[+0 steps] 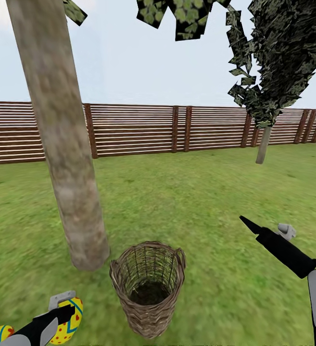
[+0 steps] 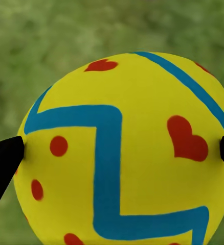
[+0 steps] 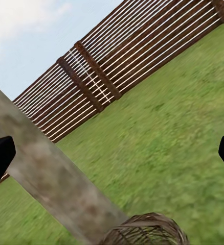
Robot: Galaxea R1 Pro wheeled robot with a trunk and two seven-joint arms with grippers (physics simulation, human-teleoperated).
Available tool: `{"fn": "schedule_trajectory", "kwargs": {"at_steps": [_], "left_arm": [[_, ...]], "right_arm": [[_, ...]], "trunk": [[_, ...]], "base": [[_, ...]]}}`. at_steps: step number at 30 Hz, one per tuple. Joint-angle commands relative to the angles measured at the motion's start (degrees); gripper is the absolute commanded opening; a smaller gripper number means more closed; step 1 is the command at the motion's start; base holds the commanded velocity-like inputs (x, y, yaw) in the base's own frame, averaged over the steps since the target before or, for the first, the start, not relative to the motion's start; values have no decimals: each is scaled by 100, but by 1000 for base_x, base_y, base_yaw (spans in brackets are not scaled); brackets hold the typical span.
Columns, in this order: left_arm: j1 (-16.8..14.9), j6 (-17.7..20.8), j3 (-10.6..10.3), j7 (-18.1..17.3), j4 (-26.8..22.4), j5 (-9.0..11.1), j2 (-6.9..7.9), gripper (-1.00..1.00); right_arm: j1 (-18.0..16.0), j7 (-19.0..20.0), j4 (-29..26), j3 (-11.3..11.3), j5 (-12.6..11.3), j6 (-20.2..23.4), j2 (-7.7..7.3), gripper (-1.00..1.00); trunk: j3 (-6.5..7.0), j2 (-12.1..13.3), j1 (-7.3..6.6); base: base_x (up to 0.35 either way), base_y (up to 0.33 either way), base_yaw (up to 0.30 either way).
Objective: Take the three Easter eggs out of the wicker basket on the lawn in the garden, then place them on the lawn next to a single tree (choose any tree) so that all three eggs are next to the same tree and none are left in the basket.
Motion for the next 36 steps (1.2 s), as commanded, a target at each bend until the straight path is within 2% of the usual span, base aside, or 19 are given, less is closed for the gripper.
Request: {"fn": "schedule_trajectory", "kwargs": {"at_steps": [1,21,27,36], "left_arm": [[0,24,42,4,-10,13,-2,-100],[-1,16,42,4,-10,10,0,-100],[-7,-349,43,4,-11,-11,7,-100],[-5,-424,42,-5,-19,-13,11,-100]], "right_arm": [[-5,14,-1,-8,-17,35,1,100],[-8,16,-1,17,-17,32,1,100],[-6,16,-1,32,-16,32,1,100],[-4,16,-1,34,-15,32,1,100]], "trunk": [[-24,-44,21],[-383,-846,461],[-516,-854,476],[-716,-866,499]], "base": [[0,0,0],[0,0,0],[0,0,0],[0,0,0]]}}
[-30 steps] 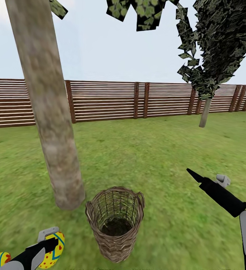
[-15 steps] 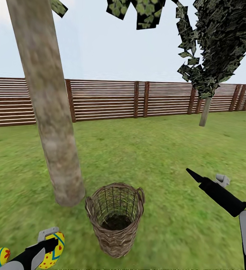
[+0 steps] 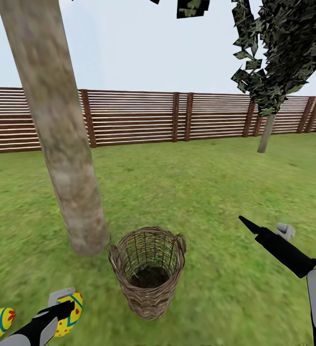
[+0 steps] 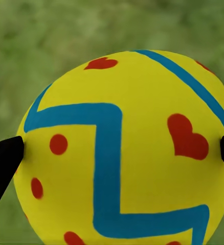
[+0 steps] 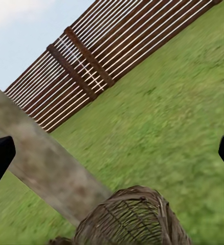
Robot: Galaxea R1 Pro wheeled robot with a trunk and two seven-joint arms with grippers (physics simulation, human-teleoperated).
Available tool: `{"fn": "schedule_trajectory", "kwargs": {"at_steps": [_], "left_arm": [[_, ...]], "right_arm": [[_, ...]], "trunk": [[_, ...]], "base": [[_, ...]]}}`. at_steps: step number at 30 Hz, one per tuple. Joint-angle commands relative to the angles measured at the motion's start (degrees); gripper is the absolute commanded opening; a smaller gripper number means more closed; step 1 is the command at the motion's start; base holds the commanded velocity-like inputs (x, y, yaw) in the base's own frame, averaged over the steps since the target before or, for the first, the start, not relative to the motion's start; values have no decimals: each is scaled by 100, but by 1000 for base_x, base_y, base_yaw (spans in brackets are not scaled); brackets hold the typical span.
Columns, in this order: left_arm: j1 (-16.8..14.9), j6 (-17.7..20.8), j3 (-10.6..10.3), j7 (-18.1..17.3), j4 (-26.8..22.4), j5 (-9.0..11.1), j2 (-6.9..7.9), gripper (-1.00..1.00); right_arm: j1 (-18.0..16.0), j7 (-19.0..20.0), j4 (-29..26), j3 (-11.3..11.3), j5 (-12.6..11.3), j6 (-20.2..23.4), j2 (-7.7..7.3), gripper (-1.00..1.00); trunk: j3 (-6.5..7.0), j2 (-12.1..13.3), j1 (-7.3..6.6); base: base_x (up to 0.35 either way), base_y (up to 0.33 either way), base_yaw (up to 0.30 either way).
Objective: Take the three Easter eggs out of the wicker basket on the lawn in the garden, then place them on the lawn next to a single tree (choose any tree) so that all three eggs are next to the same tree and none are left in the basket.
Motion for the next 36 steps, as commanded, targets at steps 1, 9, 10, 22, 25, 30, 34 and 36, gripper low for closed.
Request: {"fn": "schedule_trajectory", "kwargs": {"at_steps": [1,9,10,22,25,30,34,36], "left_arm": [[-5,-18,42,-4,4,12,0,-100],[-7,40,48,5,3,4,2,-100],[-7,52,49,5,3,0,2,-100],[-16,64,51,7,-14,20,4,-100],[-16,50,51,3,-14,21,3,-100],[-16,31,51,-2,-14,21,2,-100],[-16,21,51,-4,-14,21,2,-100],[-16,18,51,-4,-14,21,3,-100]], "right_arm": [[-6,13,-1,-11,-17,36,0,100],[-4,13,-1,-11,-17,36,0,100],[-5,13,-1,-9,-17,36,0,100],[-5,21,-1,-6,-17,36,0,100],[-3,20,-1,-6,-17,36,0,100],[-4,17,-1,1,-17,36,0,100],[-3,21,-1,2,-17,36,0,100],[-4,21,-1,2,-17,36,0,100]], "trunk": [[-28,-4,1],[-205,-15,22],[-228,-16,24],[-383,-25,42],[-383,-25,42],[-427,-28,47],[-516,-33,58],[-538,-35,60]], "base": [[0,0,0],[0,0,0],[0,0,0],[0,0,0],[0,0,0],[0,0,0],[0,0,0],[0,0,0]]}}
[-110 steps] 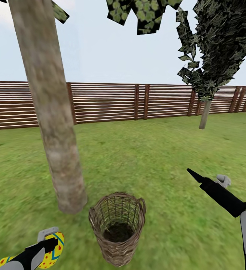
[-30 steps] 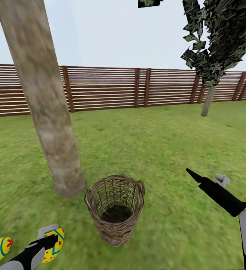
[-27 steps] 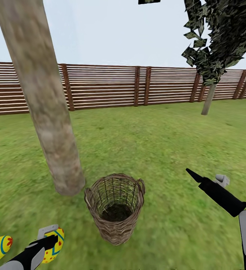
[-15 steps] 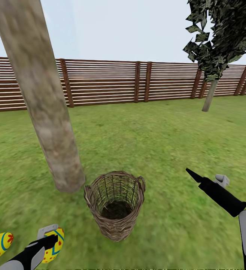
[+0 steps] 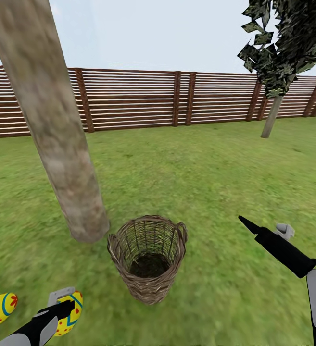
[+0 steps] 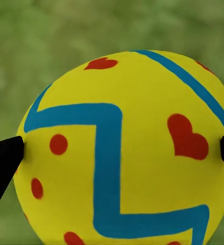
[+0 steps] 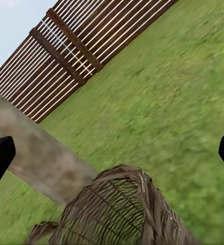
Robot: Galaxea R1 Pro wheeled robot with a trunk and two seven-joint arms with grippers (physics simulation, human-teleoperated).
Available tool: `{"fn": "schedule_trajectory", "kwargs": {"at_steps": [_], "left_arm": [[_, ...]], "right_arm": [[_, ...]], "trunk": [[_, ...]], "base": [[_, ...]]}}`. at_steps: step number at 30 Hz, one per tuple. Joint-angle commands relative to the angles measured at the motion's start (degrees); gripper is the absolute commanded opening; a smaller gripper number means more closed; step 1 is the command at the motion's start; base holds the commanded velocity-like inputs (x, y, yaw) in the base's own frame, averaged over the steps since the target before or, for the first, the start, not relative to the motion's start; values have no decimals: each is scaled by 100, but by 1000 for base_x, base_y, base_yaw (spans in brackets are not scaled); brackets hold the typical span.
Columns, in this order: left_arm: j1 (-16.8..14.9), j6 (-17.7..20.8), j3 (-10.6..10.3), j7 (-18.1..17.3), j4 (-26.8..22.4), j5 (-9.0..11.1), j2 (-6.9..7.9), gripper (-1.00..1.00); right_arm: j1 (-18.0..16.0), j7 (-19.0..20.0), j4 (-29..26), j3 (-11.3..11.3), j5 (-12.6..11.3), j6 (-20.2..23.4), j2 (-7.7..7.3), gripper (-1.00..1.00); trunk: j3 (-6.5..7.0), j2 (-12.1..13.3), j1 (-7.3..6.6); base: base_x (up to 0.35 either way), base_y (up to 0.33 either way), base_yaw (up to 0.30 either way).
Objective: Take the three Easter eggs out of the wicker basket on the lawn in the garden, then place them on the lawn next to a single tree (choose any tree) so that all three eggs are next to the same tree and none are left in the basket.
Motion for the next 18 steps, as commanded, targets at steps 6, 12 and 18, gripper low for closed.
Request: {"fn": "schedule_trajectory", "kwargs": {"at_steps": [6,12,18], "left_arm": [[-3,-21,41,-3,3,15,-3,-100],[-3,-32,41,-11,-1,18,-3,-100],[-3,-34,41,-11,-5,22,3,-100]], "right_arm": [[-4,13,0,-8,-14,35,1,100],[-4,13,0,-8,-14,35,8,100],[-5,13,0,-8,-14,35,9,100]], "trunk": [[-94,-7,9],[-94,-7,9],[-94,-7,9]], "base": [[0,0,0],[0,0,0],[65,58,0]]}}
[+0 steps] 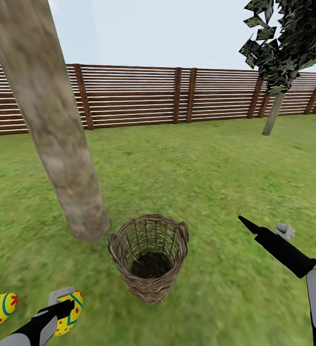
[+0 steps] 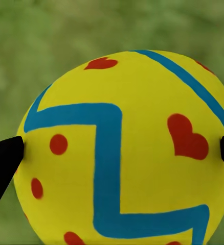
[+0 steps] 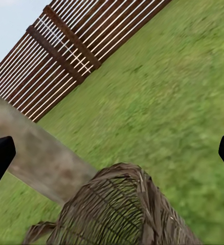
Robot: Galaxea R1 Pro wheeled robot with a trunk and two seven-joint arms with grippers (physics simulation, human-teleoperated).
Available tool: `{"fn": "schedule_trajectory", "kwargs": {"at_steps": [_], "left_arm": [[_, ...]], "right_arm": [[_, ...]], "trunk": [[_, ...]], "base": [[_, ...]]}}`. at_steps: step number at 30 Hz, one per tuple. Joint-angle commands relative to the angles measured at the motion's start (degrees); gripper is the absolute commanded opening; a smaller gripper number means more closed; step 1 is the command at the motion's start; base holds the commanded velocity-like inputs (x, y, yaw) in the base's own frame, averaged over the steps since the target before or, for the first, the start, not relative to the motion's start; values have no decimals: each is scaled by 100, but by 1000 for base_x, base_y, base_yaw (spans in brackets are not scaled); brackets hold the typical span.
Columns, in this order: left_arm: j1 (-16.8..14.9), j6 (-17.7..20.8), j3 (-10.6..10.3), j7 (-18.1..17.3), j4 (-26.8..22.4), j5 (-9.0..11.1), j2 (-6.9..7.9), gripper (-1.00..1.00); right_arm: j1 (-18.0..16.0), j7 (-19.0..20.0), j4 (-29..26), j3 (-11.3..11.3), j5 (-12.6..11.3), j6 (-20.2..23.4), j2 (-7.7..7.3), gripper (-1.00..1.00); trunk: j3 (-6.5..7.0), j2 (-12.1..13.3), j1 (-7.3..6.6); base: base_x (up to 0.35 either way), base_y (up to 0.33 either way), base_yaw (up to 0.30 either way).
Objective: Take the three Easter eggs out of the wicker basket on the lawn in the garden, then place them on the lawn next to a single tree (choose any tree) so that all three eggs are next to the same tree and none are left in the basket.
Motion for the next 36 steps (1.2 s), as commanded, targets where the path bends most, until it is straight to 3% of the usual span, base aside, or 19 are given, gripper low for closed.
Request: {"fn": "schedule_trajectory", "kwargs": {"at_steps": [1,30,36], "left_arm": [[-3,-17,38,-3,4,17,-3,-100],[-3,-32,37,-10,-5,16,0,-100],[-3,-36,38,-12,-6,16,0,-100]], "right_arm": [[-4,13,-1,-8,-14,36,1,100],[-3,13,-1,-8,-14,36,1,100],[-4,13,-1,-4,-14,36,1,100]], "trunk": [[-5,-2,-1],[-5,-2,-1],[-71,-6,7]], "base": [[39,34,0],[57,2,0],[0,0,0]]}}
